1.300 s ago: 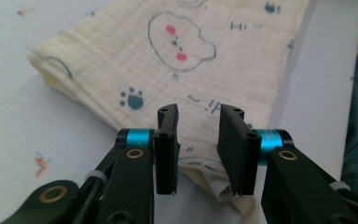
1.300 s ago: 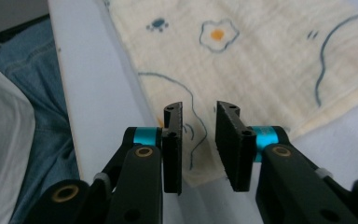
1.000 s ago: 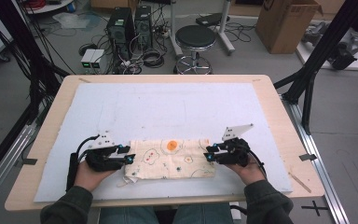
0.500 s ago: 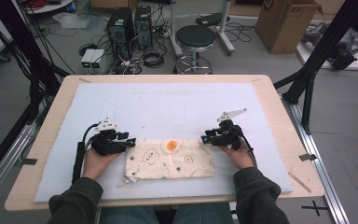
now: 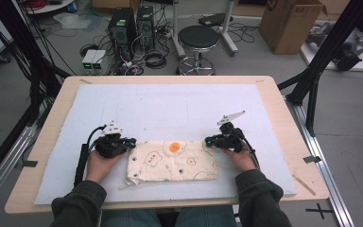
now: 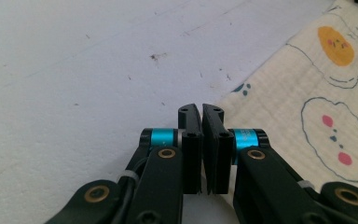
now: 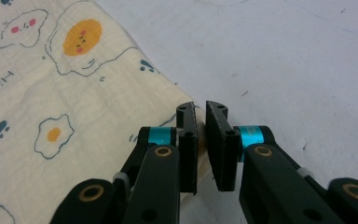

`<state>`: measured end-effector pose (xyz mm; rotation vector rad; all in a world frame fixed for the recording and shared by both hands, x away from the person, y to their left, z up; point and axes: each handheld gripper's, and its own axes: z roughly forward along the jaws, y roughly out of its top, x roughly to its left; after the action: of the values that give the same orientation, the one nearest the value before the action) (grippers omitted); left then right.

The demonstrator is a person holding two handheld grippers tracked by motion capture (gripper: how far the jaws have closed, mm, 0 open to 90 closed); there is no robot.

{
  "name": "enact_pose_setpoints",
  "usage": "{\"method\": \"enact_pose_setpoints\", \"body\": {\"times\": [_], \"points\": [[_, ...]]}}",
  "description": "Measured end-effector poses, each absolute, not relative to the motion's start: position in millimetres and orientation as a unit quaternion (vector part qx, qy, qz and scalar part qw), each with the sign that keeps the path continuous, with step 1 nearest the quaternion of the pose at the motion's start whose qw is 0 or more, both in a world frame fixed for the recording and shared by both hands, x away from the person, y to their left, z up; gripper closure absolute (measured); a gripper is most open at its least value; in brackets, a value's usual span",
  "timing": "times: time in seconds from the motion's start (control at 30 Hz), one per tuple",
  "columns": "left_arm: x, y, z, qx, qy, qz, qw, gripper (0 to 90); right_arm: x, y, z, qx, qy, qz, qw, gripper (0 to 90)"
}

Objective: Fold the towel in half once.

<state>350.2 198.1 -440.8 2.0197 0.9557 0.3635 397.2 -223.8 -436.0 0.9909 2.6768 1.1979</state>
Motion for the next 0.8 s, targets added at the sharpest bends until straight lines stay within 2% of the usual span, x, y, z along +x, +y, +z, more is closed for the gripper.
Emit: {"method": "enact_pose_setpoints", "body": {"times": [0.53,0.8], "points": [[349.8,199.1,-443.1,0.806,0.389,0.152,0.418,85.4,393.9,-226.8,-438.3,0.326,0.860,0.391,0.034,84.3],[345.6,199.8,-436.5,0.796,0.379,0.150,0.448,67.9,388.9,-226.8,-431.5,0.316,0.848,0.422,0.045,71.7]]}}
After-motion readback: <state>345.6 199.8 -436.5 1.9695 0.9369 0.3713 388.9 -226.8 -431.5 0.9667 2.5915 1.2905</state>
